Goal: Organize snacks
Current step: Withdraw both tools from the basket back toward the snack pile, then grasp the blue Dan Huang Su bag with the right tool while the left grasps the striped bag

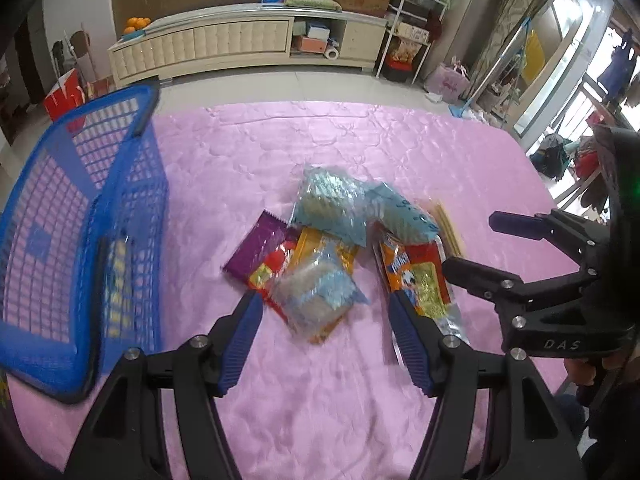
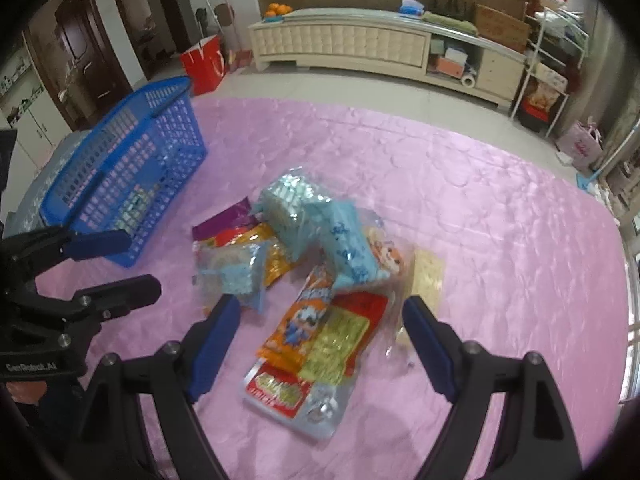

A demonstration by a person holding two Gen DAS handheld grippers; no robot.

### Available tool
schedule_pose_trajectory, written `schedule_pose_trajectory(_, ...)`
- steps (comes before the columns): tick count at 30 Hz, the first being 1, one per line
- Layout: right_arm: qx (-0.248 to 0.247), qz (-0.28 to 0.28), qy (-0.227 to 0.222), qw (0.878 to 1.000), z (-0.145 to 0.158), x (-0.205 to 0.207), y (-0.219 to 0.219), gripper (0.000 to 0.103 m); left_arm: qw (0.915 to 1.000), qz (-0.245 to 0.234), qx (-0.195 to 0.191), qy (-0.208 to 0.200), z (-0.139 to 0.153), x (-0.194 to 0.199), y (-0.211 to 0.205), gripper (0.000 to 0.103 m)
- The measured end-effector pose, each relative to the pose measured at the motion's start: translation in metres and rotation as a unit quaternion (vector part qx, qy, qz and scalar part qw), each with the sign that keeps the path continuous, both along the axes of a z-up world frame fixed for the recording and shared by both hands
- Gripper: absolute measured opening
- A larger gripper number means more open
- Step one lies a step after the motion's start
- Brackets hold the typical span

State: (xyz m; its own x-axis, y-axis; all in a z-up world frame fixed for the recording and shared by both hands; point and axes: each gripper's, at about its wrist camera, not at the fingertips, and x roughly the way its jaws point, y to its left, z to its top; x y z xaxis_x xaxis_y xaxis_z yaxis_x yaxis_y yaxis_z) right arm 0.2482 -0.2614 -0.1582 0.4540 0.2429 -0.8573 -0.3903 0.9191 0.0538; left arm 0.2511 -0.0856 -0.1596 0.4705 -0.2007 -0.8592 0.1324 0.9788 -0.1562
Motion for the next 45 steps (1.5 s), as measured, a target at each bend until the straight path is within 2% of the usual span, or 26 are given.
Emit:
schedule_pose_trajectory(4, 0.015, 0.009, 0.022, 1.0, -0.011, 0.023, -0.004, 0.086, 0.9998, -0.006, 0.017, 0.006, -0.008, 0.024, -0.003, 0.063)
schedule_pose_trajectory(11, 0.005, 0.013, 0.063, 0.998, -0.042, 0.067, -0.007, 0.086, 0.9992, -0.023, 0.022, 0.025, -0.029, 0.055, -0.005, 0.063)
schedule_pose_trajectory(18, -0.006, 0.026, 0.076, 0.997, -0.052, 0.098, -0.005, 0.086, 0.9985, -0.031, 0.03, 0.034, -0.039, 0.068, -0.005, 0.063)
schedule_pose_trajectory(22, -0.032, 0.078, 0.081, 0.993, -0.054, 0.105, 0.008, 0.086, 0.9977, -0.043, 0.043, 0.03, -0.041, 0.068, -0.009, 0.063)
schedule_pose_trajectory(26, -0.046, 0.103, 0.124, 0.986, -0.073, 0.114, 0.014, 0.086, 0.9979, -0.042, 0.038, 0.033, -0.044, 0.07, -0.01, 0.063)
schedule_pose_trajectory(27, -0.046, 0.102, 0.133, 0.985, -0.079, 0.115, 0.015, 0.084, 0.998, -0.043, 0.033, 0.033, -0.044, 0.07, -0.01, 0.063)
schedule_pose_trajectory(28, -0.041, 0.098, 0.135, 0.985, -0.082, 0.115, 0.013, 0.077, 0.998, -0.045, 0.032, 0.032, -0.043, 0.07, -0.011, 0.063)
schedule_pose_trajectory(29, -0.036, 0.097, 0.12, 0.987, -0.08, 0.113, 0.012, 0.069, 0.9979, -0.046, 0.034, 0.029, -0.042, 0.07, -0.01, 0.063)
schedule_pose_trajectory(33, -0.001, 0.075, 0.102, 0.992, -0.071, 0.102, 0.001, 0.07, 0.9978, -0.05, 0.034, 0.026, -0.041, 0.074, -0.012, 0.063)
schedule_pose_trajectory(39, 0.007, 0.024, 0.046, 0.999, -0.047, 0.075, -0.02, 0.07, 0.9969, -0.066, 0.028, 0.032, -0.043, 0.083, -0.021, 0.063)
schedule_pose_trajectory(45, 0.016, -0.007, 0.003, 1.0, -0.028, 0.055, -0.032, 0.07, 0.9916, -0.102, 0.079, 0.008, -0.049, 0.096, -0.041, 0.063)
